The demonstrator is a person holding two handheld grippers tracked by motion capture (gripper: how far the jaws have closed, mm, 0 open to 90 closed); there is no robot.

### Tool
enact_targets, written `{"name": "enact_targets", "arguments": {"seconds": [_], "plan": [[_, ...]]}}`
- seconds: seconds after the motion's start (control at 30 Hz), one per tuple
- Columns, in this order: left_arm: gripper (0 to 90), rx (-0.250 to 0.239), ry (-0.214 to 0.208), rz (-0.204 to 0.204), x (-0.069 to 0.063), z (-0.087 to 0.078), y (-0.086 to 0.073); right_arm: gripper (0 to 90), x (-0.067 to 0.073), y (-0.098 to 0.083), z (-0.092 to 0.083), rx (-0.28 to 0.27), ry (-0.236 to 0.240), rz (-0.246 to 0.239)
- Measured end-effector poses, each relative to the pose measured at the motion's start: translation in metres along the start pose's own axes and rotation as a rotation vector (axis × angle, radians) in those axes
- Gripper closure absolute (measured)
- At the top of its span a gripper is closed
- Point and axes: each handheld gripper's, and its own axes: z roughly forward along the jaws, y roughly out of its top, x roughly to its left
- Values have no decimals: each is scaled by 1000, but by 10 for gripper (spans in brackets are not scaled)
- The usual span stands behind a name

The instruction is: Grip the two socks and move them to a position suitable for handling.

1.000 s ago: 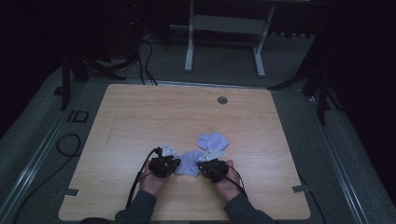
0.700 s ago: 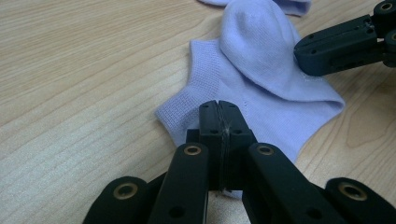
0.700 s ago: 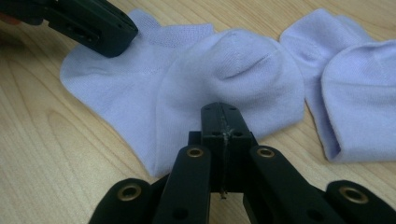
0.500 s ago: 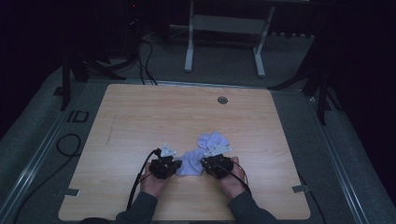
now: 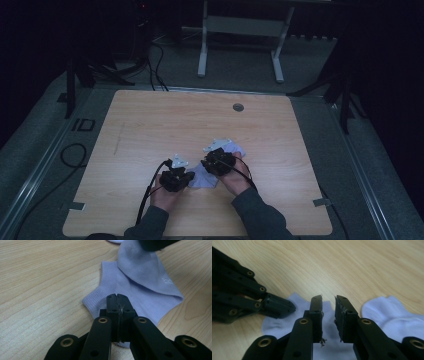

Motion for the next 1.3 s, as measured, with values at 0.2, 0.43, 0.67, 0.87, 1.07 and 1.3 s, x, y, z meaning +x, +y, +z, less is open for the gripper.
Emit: {"name": "enact_targets", "arguments": {"seconds": [0.2,0.43,0.67,0.87,1.07,1.3], "plan": [[889,0,0,2,0,0,0,649,-5,-1,29,100,9,26],[889,-1,1,1,0,0,0,757,-9,-6,37,134,7,47],[891,-4,2,-4,-1,1,0,867,-12,-4,27,96,6,59],[891,-6,10,0,-1,1,0,869,-14,-5,8,54,29,58],[891,-8,11,-2,-2,1,0,867,-18,-15,-11,17,41,88],[891,-9,13,-2,-2,1,-1,868,-17,-38,-27,-22,37,130]]}}
